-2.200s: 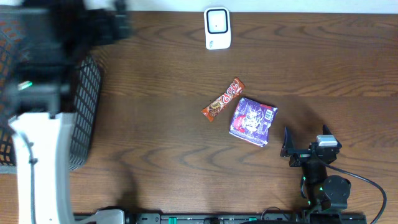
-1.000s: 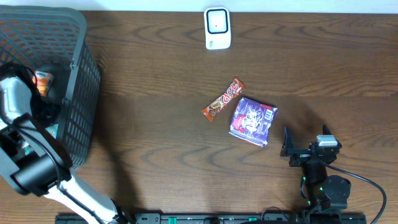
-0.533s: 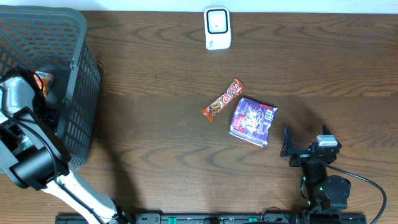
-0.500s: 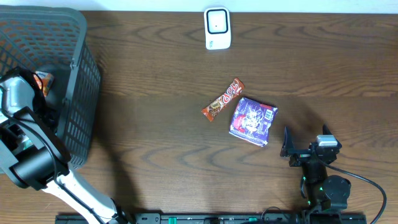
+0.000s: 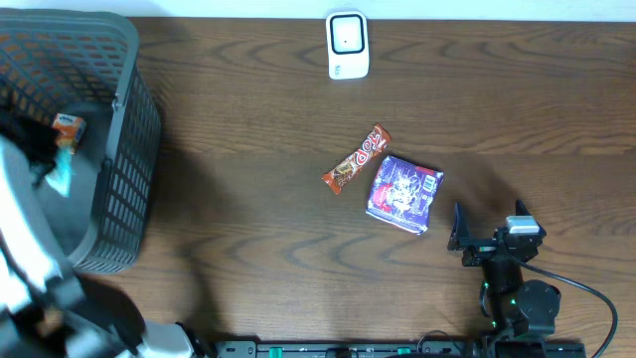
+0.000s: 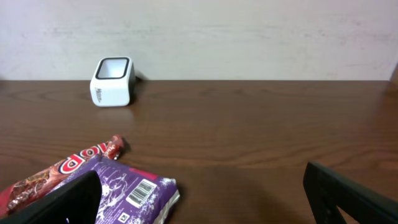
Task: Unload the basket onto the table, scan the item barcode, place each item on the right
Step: 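Reach into the basket and grasp the mint-green wipes pack with left gripper, then carry the wipes pack past the scanner and drop it on the table, then reach into the basket and grasp the orange Kleenex tissue pack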
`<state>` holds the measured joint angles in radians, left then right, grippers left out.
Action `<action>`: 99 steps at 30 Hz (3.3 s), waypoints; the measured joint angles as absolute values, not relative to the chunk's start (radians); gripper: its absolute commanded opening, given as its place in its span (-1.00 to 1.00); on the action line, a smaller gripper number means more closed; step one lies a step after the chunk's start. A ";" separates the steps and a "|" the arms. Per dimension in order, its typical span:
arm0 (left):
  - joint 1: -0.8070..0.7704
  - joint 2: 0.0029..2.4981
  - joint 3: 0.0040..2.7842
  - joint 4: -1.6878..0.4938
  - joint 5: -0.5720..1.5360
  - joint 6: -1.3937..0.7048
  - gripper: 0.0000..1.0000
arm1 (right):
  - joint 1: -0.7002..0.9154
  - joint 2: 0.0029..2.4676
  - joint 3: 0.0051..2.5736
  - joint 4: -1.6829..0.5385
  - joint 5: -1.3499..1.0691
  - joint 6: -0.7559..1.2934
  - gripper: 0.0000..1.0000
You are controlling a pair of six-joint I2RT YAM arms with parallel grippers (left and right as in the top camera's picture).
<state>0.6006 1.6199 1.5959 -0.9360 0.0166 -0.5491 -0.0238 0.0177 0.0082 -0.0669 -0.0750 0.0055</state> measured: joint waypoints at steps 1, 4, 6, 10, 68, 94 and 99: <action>0.601 1.563 1.599 -0.897 0.060 -0.549 -0.86 | -0.024 0.018 0.008 -0.067 -0.075 0.005 0.99; 0.591 1.403 1.609 -0.799 0.217 -0.549 -0.86 | -0.024 0.018 0.008 -0.067 -0.075 0.005 0.99; 0.561 1.327 1.615 -0.757 0.310 -0.550 -0.86 | -0.024 0.018 0.008 -0.067 -0.075 0.006 0.98; 0.376 1.240 1.623 -0.731 0.438 -0.529 -0.85 | -0.024 0.018 0.008 -0.067 -0.075 0.005 0.98; 0.223 1.580 1.894 -0.751 0.066 -0.081 0.84 | -0.024 0.018 0.008 -0.067 -0.075 0.006 0.98; 0.489 2.077 1.756 -0.688 -0.163 0.381 0.68 | -0.024 0.018 0.008 -0.067 -0.075 0.006 0.99; 0.489 2.113 1.755 -0.642 -0.161 0.468 0.54 | -0.024 0.018 0.008 -0.067 -0.075 0.005 0.98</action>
